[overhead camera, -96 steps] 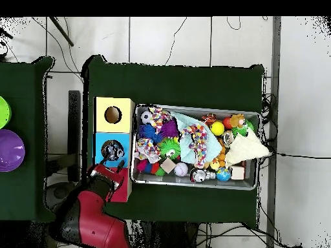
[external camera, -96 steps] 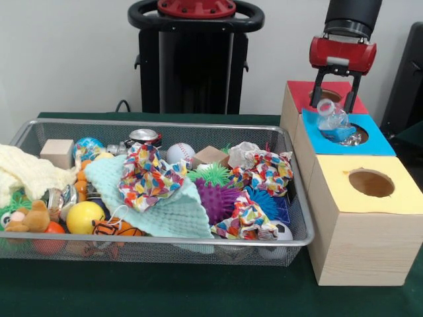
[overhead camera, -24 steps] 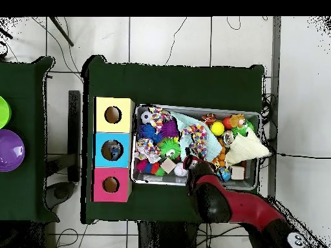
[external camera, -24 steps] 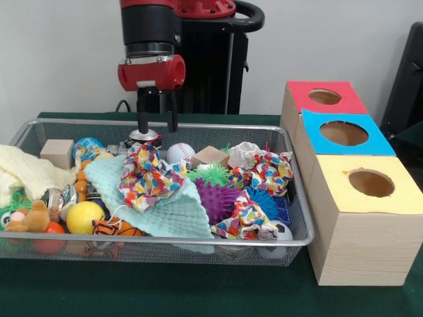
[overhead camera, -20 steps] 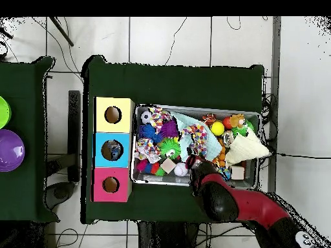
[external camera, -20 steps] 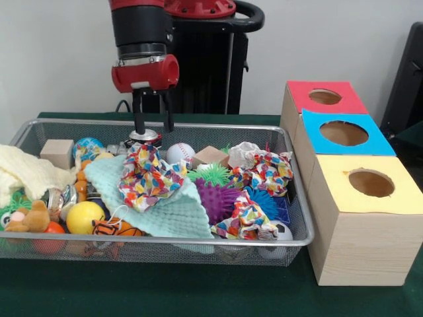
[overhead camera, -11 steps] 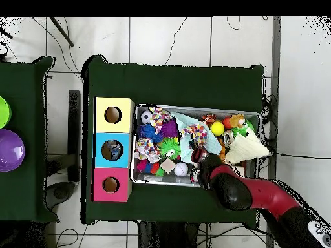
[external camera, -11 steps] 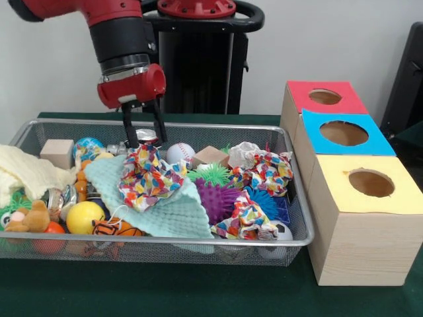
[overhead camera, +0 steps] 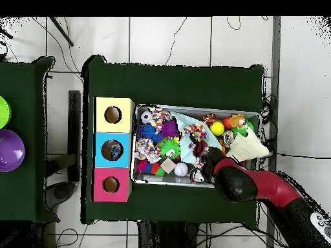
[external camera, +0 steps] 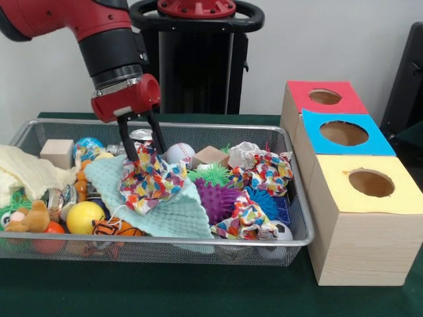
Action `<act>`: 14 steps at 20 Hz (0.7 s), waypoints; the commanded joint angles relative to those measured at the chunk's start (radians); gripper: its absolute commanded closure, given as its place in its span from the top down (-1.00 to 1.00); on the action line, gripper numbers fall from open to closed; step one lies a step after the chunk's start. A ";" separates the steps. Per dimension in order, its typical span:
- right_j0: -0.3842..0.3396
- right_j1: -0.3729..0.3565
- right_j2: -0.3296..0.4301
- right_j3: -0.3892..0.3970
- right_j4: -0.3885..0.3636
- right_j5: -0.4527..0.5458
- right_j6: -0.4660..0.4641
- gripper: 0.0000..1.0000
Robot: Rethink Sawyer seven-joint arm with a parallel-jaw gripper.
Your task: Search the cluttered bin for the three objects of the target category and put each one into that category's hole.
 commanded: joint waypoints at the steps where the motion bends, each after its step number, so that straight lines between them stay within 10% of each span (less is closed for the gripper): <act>1: -0.057 0.073 0.123 -0.139 -0.082 0.162 -0.282 1.00; 14: -0.205 0.168 0.197 -0.209 -0.143 0.315 -0.451 1.00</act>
